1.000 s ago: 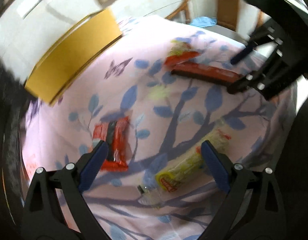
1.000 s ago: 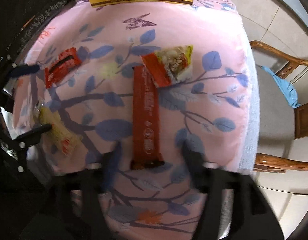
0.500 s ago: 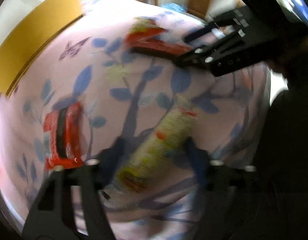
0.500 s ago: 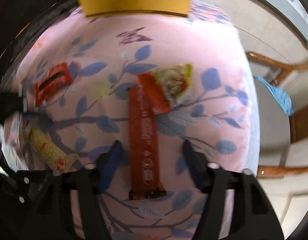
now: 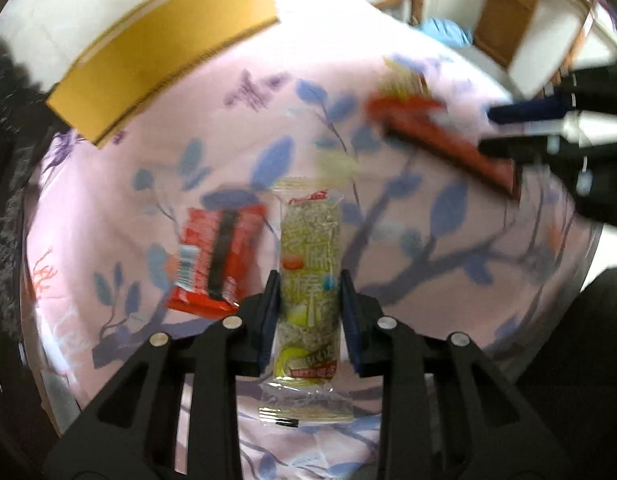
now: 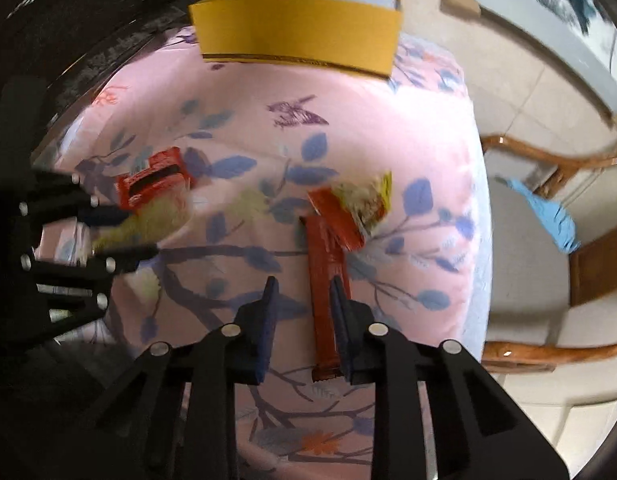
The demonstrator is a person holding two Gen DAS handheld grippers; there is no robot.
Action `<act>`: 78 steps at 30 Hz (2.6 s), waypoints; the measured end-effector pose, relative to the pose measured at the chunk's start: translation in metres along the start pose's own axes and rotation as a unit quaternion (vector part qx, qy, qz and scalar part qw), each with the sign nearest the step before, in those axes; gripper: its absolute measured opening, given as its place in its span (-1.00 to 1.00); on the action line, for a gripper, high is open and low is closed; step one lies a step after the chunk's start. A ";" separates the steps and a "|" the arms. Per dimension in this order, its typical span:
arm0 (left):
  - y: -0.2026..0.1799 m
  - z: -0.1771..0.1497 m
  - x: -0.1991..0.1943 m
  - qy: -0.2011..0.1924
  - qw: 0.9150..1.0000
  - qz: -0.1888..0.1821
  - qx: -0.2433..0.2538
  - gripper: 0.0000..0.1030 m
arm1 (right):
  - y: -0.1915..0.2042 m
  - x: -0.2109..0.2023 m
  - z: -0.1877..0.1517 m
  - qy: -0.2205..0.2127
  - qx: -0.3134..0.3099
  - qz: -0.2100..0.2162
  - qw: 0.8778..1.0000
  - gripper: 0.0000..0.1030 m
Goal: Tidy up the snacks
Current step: 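Grasp the yellow-green stick snack with left tool while right tool holds the chocolate bar, then carry both held snacks over the yellow box and open both tools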
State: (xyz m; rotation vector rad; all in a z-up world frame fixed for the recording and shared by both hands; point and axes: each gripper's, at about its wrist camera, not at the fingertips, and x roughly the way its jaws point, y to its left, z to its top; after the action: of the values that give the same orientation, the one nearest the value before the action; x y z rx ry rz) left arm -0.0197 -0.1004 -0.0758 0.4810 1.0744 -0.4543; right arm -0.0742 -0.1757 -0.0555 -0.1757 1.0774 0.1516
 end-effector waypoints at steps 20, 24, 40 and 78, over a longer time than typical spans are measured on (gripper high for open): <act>0.074 0.033 -0.076 -0.077 0.990 0.088 -0.074 -0.43 | -0.013 -0.046 0.059 -0.082 0.001 0.006 0.997 -0.39; 0.086 0.027 -0.074 -0.072 0.990 0.077 -0.092 -0.43 | -0.016 0.001 0.024 -0.001 0.018 -0.017 1.000 0.28; 0.106 0.020 -0.048 -0.072 0.995 0.031 -0.060 -0.43 | -0.011 0.046 -0.002 0.016 0.110 -0.023 0.993 -0.53; 0.257 0.187 -0.044 -0.156 0.980 0.034 -0.121 -0.45 | -0.081 -0.088 0.251 -0.308 0.121 0.075 0.941 -0.53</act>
State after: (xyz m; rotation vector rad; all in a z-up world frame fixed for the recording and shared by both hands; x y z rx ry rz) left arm 0.2427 0.0050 0.0760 0.2197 0.7939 -0.3200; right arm 0.1173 -0.2036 0.1437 0.1726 0.4737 0.1942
